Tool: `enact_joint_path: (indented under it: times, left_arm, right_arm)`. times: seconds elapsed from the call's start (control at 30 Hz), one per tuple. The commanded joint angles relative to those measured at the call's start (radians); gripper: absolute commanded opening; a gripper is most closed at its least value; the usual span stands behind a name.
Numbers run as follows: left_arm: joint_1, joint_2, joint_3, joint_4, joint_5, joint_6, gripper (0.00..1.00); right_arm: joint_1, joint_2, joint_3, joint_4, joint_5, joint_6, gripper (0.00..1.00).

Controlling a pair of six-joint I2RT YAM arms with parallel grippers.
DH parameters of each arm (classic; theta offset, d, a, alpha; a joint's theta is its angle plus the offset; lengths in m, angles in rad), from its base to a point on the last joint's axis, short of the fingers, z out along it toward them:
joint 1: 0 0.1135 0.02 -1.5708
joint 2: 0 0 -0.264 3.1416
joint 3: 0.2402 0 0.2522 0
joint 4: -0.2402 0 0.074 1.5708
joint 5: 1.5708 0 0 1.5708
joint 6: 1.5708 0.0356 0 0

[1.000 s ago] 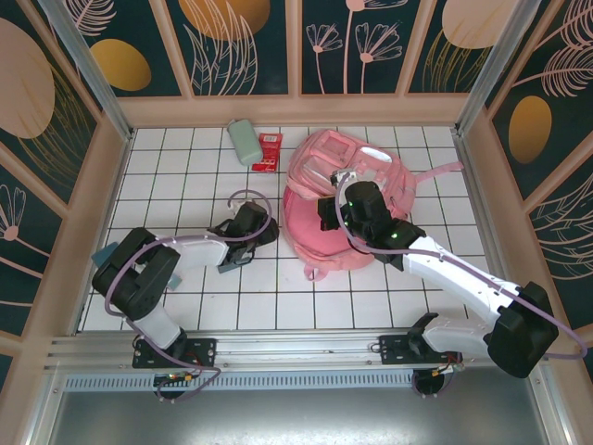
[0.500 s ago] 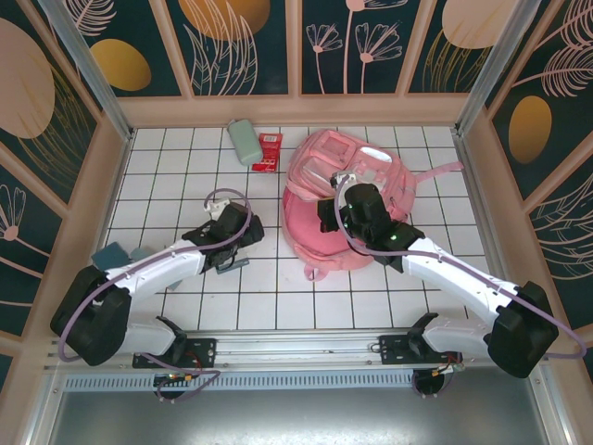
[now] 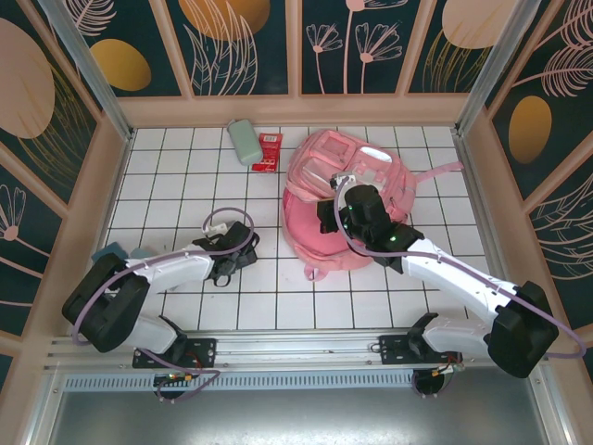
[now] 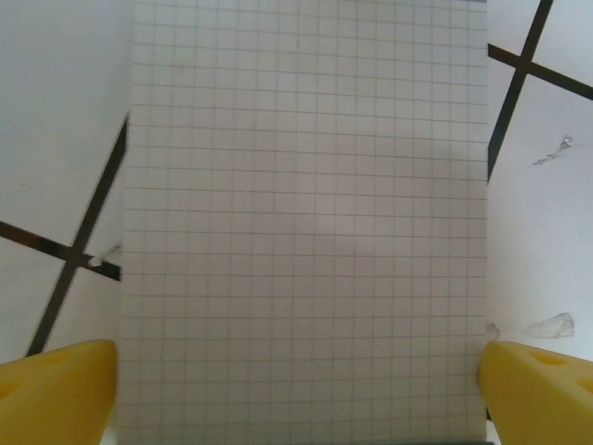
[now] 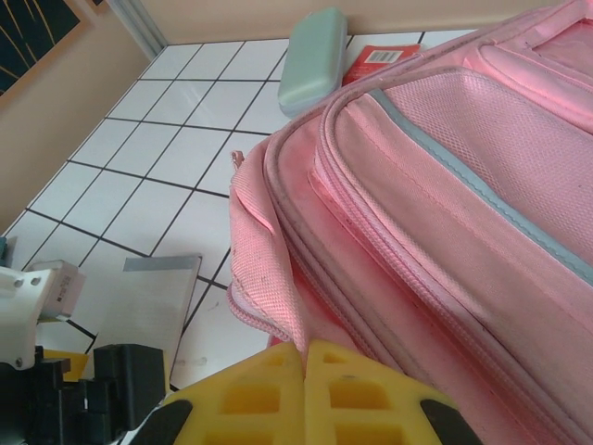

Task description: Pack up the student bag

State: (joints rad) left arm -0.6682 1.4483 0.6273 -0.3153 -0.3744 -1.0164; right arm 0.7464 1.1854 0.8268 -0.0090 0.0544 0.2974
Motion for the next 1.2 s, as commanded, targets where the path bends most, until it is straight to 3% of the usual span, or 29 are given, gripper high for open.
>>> enact_joint_path:
  times: [0.0,1.17]
  left_arm:
    - [-0.007,0.054,0.001,0.020,0.017,-0.011,0.99]
    - [-0.044,0.011,0.061,-0.013,-0.027,-0.064,0.99]
  right_arm:
    - [0.004,-0.023,-0.008,0.059,0.006,-0.001,0.00]
    - [-0.007,-0.017,-0.028,0.078,-0.002,0.000,0.00]
